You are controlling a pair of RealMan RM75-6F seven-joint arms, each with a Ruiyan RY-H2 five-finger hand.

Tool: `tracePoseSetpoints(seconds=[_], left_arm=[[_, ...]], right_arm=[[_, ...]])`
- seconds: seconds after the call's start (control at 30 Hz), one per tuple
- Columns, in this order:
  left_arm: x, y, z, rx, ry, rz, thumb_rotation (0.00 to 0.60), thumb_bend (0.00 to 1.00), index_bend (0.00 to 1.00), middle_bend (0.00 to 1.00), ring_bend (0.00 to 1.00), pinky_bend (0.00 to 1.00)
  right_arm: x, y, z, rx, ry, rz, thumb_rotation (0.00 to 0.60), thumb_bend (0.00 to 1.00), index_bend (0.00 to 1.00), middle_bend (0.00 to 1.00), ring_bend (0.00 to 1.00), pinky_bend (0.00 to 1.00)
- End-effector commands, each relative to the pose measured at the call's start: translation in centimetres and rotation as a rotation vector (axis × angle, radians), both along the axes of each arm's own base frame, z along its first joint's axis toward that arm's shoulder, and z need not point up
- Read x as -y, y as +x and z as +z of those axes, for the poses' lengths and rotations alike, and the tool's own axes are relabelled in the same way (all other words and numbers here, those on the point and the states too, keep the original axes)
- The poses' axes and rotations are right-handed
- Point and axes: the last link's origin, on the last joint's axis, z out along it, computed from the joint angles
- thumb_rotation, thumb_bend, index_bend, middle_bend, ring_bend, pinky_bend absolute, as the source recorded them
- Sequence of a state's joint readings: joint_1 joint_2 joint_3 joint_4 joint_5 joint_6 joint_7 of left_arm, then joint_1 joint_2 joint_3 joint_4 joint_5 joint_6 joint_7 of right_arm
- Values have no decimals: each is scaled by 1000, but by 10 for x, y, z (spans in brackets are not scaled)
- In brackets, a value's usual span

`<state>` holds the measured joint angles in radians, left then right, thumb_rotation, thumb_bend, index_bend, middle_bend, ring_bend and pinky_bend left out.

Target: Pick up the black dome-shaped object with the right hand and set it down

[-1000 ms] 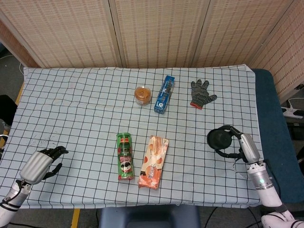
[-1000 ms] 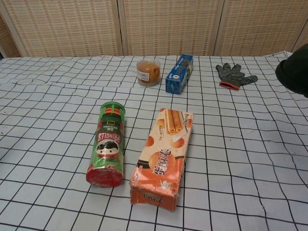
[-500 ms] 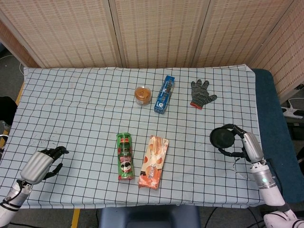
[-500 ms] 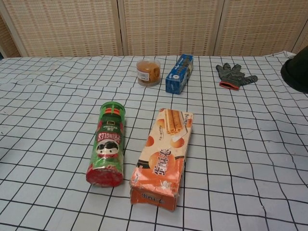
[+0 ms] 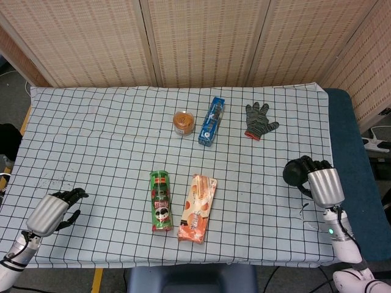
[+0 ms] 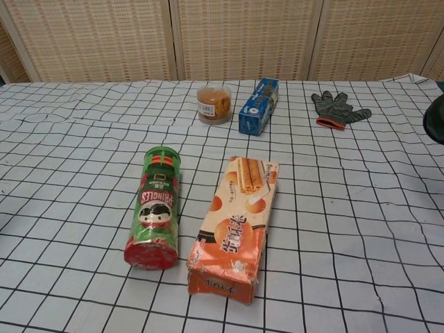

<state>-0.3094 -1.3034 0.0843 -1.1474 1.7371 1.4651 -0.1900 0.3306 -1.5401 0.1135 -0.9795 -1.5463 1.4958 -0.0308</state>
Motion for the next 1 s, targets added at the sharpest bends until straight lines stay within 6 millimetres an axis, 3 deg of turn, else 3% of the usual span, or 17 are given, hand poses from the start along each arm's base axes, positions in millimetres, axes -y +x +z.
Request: tracePoseSetpoints(seconds=[0.03, 0.2, 0.47, 0.8, 1.0], left_arm=[[0, 0, 0, -3, 1, -1, 600, 448, 302, 276, 460, 626], [0, 1, 0, 0, 2, -4, 600, 448, 302, 276, 460, 626], [0, 1, -1, -7, 1, -5, 600, 449, 302, 276, 460, 626], [0, 0, -2, -12, -4, 6, 600, 449, 302, 278, 460, 626], [1, 0, -1, -11, 0, 2, 600, 448, 302, 278, 461, 626]], right_arm=[[-9, 13, -9, 549, 319, 57, 600, 243, 629, 538, 483, 469], [-15, 20, -1, 819, 446, 66, 600, 245, 628, 538, 484, 466], [-12, 7, 2, 645, 347, 28, 600, 246, 628, 538, 484, 466], [-6, -22, -26, 534, 369, -90, 600, 245, 628, 538, 484, 466], [-4, -29, -41, 497, 392, -110, 600, 245, 628, 538, 484, 466]])
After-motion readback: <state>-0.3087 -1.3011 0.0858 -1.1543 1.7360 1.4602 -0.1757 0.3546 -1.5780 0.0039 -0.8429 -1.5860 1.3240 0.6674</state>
